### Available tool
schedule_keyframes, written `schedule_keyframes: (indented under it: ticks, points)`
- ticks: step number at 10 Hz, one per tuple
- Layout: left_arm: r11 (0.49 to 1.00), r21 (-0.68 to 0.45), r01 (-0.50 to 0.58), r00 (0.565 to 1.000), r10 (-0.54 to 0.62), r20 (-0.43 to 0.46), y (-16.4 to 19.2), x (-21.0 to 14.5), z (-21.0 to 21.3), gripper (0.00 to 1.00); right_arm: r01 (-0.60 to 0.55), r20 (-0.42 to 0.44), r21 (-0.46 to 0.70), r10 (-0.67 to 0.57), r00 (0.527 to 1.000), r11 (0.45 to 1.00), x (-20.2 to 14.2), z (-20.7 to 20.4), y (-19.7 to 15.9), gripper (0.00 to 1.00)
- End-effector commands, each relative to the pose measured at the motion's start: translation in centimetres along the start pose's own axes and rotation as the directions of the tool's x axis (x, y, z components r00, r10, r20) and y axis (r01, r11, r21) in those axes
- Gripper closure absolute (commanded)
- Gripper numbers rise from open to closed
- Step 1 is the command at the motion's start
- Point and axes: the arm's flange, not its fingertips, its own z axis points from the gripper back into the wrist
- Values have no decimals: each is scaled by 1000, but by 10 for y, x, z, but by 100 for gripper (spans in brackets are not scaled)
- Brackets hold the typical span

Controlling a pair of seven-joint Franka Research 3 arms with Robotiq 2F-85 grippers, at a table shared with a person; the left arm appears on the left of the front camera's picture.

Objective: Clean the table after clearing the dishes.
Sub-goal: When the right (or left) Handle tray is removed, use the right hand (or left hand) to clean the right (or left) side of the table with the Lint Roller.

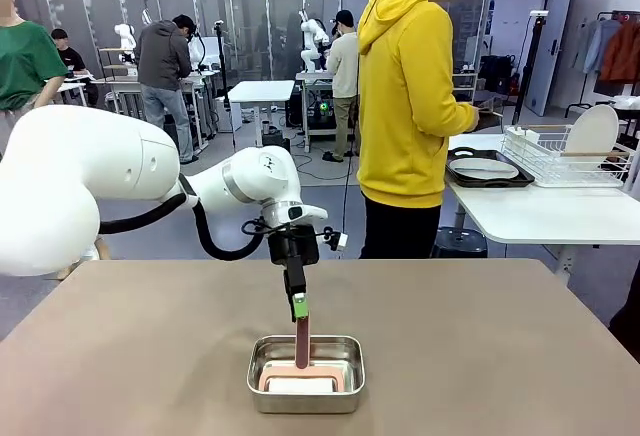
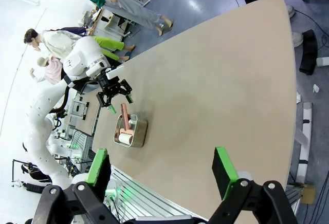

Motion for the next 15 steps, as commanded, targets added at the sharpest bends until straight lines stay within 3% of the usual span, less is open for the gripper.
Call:
schedule_keyframes:
  ticks: [1,7,8,9,10,11,12,13,14,15]
  points:
    - [997,-59,52,999,-52,-3,4,8,6,0,-15,9,10,15,1000,1000,-1,-1,1,0]
    - [991,-119,65,995,-73,-63,-4,24,5,0,-15,9,10,15,1000,1000,-1,-1,1,0]
    - [989,-124,77,993,-87,-75,-6,26,4,20,-15,9,10,15,1000,1000,-1,-1,1,0]
    - [989,-126,76,993,-86,-76,-7,27,3,22,-15,9,10,15,1000,1000,-1,-1,1,0]
    - [992,-120,49,993,-61,-100,-8,26,2,44,-15,9,10,15,1000,1000,-1,-1,1,0]
    - [992,-124,33,992,-47,-114,-8,25,1,49,-15,9,10,15,1000,1000,-1,-1,1,0]
    - [991,-128,28,992,-44,-119,-8,25,0,71,-15,9,10,15,1000,1000,-1,-1,1,0]
    - [991,-129,23,991,-39,-128,-7,26,-1,77,-15,9,10,15,1000,1000,-1,-1,1,0]
    - [994,-112,-4,987,-14,-159,-7,25,-1,100,-15,9,10,15,1000,1000,-1,-1,1,0]
    - [994,-109,-8,987,-9,-159,-7,24,-1,76,-15,9,10,15,1000,1000,-1,-1,1,0]
